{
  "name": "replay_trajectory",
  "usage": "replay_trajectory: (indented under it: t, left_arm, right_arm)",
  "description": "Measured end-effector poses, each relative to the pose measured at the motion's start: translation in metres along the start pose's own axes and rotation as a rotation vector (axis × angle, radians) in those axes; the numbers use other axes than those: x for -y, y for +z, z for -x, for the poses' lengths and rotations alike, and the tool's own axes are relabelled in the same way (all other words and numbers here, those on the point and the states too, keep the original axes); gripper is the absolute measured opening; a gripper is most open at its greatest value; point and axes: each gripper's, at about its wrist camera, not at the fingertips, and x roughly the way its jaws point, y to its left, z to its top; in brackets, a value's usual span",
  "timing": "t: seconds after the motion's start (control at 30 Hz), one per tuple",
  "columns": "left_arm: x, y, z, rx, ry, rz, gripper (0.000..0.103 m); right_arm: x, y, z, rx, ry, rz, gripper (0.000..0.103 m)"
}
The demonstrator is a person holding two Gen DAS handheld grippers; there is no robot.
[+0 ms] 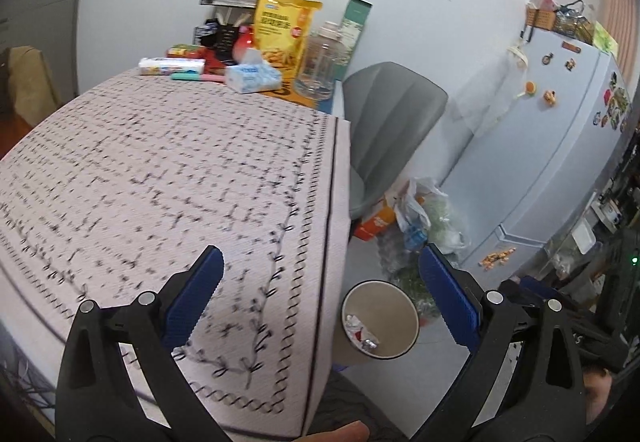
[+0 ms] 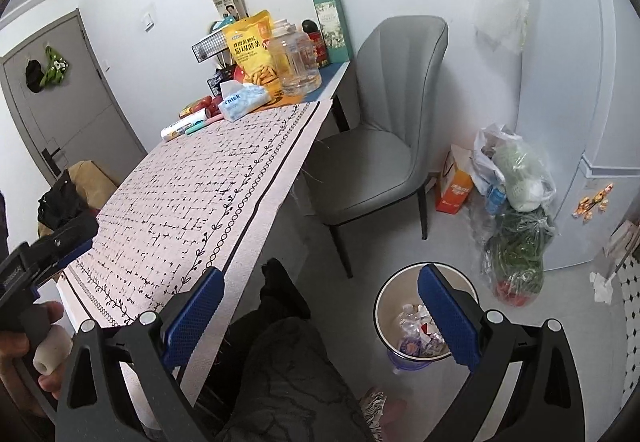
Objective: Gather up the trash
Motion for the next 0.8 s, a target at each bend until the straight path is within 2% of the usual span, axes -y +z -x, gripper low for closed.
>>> replay_trajectory:
  t: [0.23,0.43,0.8]
  left_arm:
    - [-0.007,-0.015,0.021,0.021,0.042,-0.029,0.097]
    - [-0.014,-0.024,0.031,0.041,0.082,-0.022,0.097]
    - [-0.016,-0.029,0.038,0.064,0.097,-0.019,0.097]
  right_arm:
    - [-0.005,-0.022,0.005,-0.021,0.018,-0.028,0.095]
    - [-0.02,-0.028,-0.003,-0.028,0.061,0.026,0.095]
    - [-0.025,-0.032,-0.006,-0.029,0.068,0.04,0.095]
